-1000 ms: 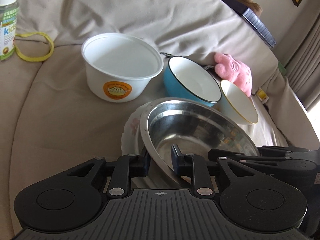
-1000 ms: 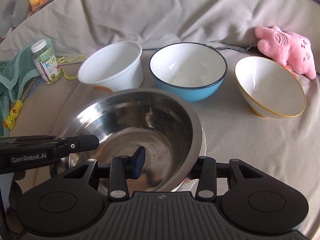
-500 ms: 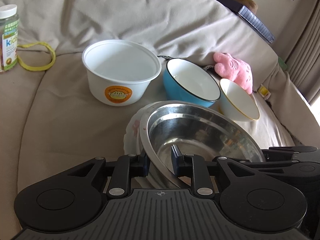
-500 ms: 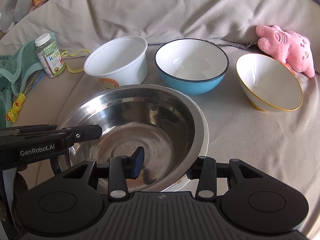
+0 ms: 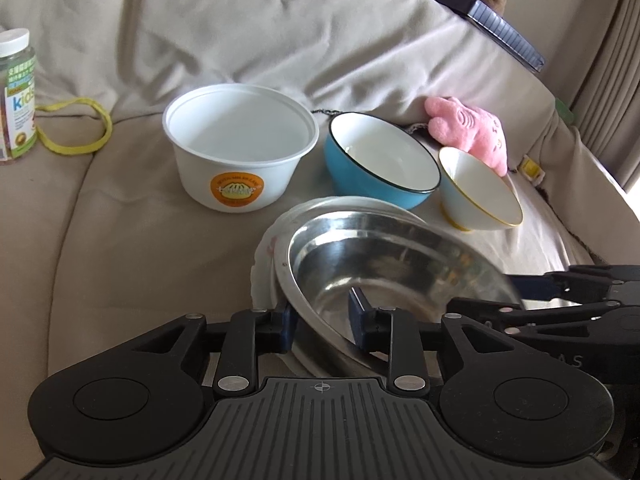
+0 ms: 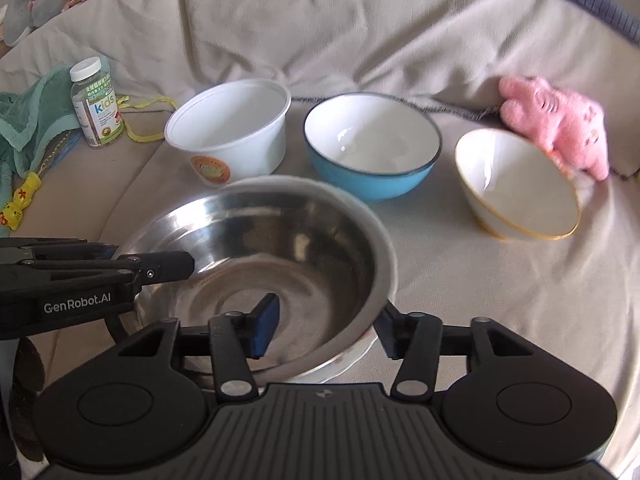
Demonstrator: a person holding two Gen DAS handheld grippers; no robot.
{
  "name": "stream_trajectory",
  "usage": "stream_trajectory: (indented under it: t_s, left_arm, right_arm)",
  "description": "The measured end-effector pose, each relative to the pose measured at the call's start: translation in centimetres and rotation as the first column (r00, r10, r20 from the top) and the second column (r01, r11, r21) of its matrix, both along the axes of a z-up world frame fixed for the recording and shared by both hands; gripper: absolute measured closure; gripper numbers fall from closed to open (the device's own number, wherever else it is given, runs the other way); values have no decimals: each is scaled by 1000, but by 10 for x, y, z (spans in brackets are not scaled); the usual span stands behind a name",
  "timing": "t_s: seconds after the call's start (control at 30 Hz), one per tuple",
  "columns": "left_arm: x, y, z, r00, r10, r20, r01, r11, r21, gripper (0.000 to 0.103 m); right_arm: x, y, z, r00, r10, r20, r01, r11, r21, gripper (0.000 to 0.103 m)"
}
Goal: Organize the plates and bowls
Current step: 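Lower the steel bowl into the white bowl and open both grippers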
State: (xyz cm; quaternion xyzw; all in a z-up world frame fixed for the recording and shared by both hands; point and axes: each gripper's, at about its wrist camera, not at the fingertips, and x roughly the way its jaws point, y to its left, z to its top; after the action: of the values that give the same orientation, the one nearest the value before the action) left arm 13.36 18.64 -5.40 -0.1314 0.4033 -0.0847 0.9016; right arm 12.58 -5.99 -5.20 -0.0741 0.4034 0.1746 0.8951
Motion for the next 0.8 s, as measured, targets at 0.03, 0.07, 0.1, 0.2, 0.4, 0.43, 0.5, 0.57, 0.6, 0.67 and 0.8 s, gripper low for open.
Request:
stream_trajectory:
  t_s: [0.03,0.07,0.1,0.2,0.4,0.43,0.5,0.57,0.6,0.67,0.8]
  left_arm:
    - [0,0,0,1000,2,6,-2,1000,7,77]
    - [0,1,1,1000,4,4,-4,1000,12,80]
    - [0,1,1,1000,5,2,-5,1000,11,81]
    - [0,4,0,1000,6,-3,-6,1000,0,81]
    - [-2,5,0,1000,5,-3,-5,1000,-8,81]
    - [-2,6,0,1000,5,-3,-5,1000,-9,81]
    - [-2,7,-1,1000,5,-3,-5,1000,-11,81]
    - [-1,7,-1,1000,4,-3,-4,1000,-11,81]
    - [-1,7,-1,1000,4,-3,-4,1000,-12,81]
    - [-2,7,-1,1000,4,-3,-4,1000,-14,81]
    - [-2,7,-1,1000,3,-2,-3,1000,-14,81]
  right_arm:
    - [-1,0,2,1000,6,15,-6,1000,-13,45]
    - [-3,0,4,1000,12,23,-12,1000,-18,44]
    - [-3,0,5,1000,17,24,-17,1000,-20,44]
    - [-1,-3,3,1000,14,10,-14,1000,-14,44]
    - [3,-5,-7,999,-2,-46,2,1000,3,44]
    - [3,-5,-9,999,-2,-55,2,1000,5,43]
    - [3,-4,-11,997,0,-73,1,1000,21,38]
    - [2,-4,-13,997,7,-82,-3,999,41,32]
    - [1,-4,-13,997,8,-78,-4,999,49,30]
    - [0,-3,-12,998,5,-66,-1,998,69,26]
    - [-2,-3,-9,998,18,-66,-9,992,123,22]
